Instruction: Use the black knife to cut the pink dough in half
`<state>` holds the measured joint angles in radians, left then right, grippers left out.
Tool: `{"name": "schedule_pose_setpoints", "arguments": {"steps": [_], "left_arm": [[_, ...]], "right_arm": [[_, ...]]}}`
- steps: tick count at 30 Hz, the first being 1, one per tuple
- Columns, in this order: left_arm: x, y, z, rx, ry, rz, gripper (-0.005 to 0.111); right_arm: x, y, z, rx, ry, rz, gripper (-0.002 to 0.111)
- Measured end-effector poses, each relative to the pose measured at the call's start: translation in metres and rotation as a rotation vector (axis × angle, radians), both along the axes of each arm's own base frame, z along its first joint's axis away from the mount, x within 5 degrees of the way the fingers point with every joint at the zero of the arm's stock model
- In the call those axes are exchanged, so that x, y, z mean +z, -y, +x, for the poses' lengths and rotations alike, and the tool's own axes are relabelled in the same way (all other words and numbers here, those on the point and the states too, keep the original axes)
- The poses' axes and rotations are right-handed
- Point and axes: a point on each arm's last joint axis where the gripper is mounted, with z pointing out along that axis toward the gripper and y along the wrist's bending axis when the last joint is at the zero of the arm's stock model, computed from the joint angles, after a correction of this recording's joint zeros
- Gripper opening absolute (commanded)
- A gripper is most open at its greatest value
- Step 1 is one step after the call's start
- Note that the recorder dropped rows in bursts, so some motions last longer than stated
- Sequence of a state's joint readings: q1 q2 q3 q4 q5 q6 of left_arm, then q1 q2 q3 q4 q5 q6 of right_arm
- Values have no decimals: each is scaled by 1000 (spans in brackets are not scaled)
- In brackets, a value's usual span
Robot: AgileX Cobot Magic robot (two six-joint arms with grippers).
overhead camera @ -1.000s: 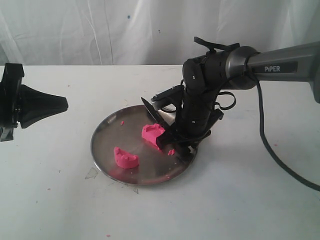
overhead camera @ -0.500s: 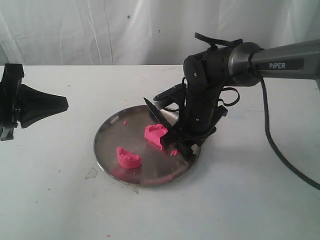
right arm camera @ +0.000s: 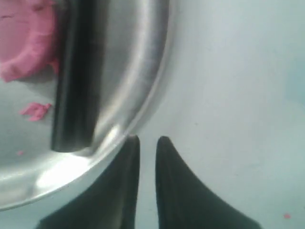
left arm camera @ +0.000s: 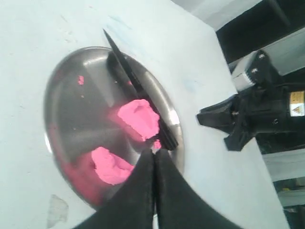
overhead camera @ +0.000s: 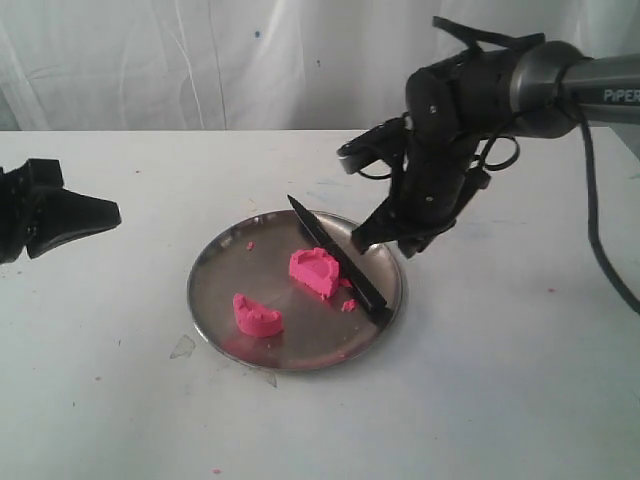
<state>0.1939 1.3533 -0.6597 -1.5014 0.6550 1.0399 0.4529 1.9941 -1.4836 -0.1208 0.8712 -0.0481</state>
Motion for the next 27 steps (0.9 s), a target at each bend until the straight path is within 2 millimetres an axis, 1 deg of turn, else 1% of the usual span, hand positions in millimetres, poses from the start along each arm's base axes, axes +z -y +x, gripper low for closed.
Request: {"name": "schedule_pose_setpoints", "arguments": {"steps": [1,2,3,4,5,6,7,8,9,10,11,12,13,14,16,18,19,20,22,23,25,27], "left_arm": [[-3,-3,1,19,6,55,0],[-4,-6,2,35,13,95,0],[-8,-11,5,69,26,177,0],[-9,-15,6,91,31,217,0],[-12,-20,7,119,32,283,0],[-13,-22,7,131,32,316,0],[-16,-26,8,141,28,376,0],[-17,-28,8,139,28,412,0],[-19,-31,7,140,27,474,0],[-23,-35,6,161,15,522,0],[-27,-38,4,178,3,556,0],[-32,-42,2,213,-17,592,0],[-36,-45,0,241,-34,619,0],[-41,-49,-4,274,-58,650,0],[-47,-51,-11,293,-80,671,0],[-41,-46,-16,275,-52,638,0],[-33,-42,-19,261,-21,607,0],[-24,-39,-22,249,14,589,0],[-1,-32,-34,240,118,561,0],[9,-31,-40,248,165,564,0],[35,-29,-57,294,296,598,0],[54,-29,-79,365,417,640,0]], "right_arm": [[1,21,9,-83,0,8,0],[2,33,13,-125,2,13,0],[1,56,16,-205,-11,14,0],[0,68,16,-238,-20,12,0],[-5,88,12,-292,-46,2,0],[-8,99,8,-317,-61,-5,0],[-12,118,1,-350,-62,-13,0],[-13,127,-5,-361,-49,-17,0],[-18,142,-18,-357,-3,-32,0],[-18,150,-32,-323,67,-43,0],[-18,152,-44,-294,119,-38,0],[-20,152,-59,-264,183,-11,0],[-20,151,-68,-242,236,14,0],[-28,150,-80,-227,250,30,0],[-40,151,-94,-268,210,45,0],[-37,152,-98,-344,214,78,0],[-32,152,-98,-375,237,100,0],[-20,151,-99,-396,287,132,0],[9,150,-103,-421,421,211,0],[30,150,-109,-422,516,263,0],[71,150,-129,-406,720,371,0],[107,151,-160,-370,916,464,0]]}}
